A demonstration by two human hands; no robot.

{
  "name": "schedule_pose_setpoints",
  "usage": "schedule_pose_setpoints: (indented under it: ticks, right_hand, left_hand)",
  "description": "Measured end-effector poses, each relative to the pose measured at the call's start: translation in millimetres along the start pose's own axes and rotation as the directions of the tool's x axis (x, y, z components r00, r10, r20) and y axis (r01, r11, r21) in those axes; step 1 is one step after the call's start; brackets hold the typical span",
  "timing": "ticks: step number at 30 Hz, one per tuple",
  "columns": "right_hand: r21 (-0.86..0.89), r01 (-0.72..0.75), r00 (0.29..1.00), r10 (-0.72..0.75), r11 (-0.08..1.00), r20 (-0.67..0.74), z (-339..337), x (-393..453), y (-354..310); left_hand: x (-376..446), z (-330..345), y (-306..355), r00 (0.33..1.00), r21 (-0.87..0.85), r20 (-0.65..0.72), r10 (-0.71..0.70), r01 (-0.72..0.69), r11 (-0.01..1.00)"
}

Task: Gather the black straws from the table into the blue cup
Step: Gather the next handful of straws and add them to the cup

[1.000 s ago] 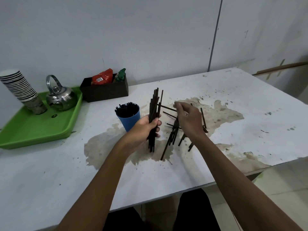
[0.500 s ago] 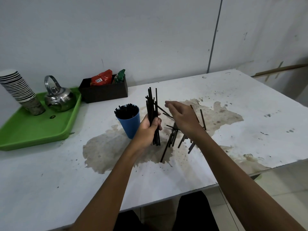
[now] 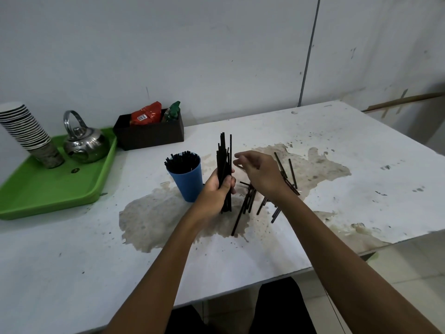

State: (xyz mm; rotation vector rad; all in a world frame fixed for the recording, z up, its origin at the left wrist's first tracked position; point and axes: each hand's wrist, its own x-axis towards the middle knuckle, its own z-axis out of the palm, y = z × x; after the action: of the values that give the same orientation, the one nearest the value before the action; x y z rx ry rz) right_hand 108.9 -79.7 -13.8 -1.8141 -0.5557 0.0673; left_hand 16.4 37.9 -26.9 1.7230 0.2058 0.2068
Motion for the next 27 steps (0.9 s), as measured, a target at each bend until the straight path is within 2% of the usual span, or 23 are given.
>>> schedule_pose_setpoints:
  ticks: [3,7,15,19,22,27]
  right_hand:
    - [0.143,-0.043,0.999,0.046,0.989,-0.014,1,-4,-15]
    - [0.388,-0.11,0.994,0.092,0.915,0.064,-4,-4,-40]
    - [0.299,-0.102,0.978,0.039,0.949,0.207,-2,2,-47]
    - [0.33,-0.164,0.96,0.074,0.93,0.269,-5,3,-51]
    - [0.438,-0.26,0.94,0.121,0.86,0.319,-5,4,-53]
    - [0.638,-0.352,0.932,0.191,0.685,0.308,-1,5,-50]
  left_hand:
    - [-4,4,-7,1.0,0.048,0.01,-0.017,0.017,0.999]
    - [-10,13,-15,1.0,0.152,0.029,0.005,-0.01,0.988]
    - [-12,18,-22,0.999,0.047,-0.035,-0.006,0.008,0.999]
    - [-17,20,-21,0.994,-0.082,-0.107,0.001,-0.01,0.997]
    - [-18,20,-25,0.989,-0.061,-0.146,0.013,-0.022,0.998]
    - [-18,19,-29,0.987,-0.025,-0.159,-0.012,0.008,1.0]
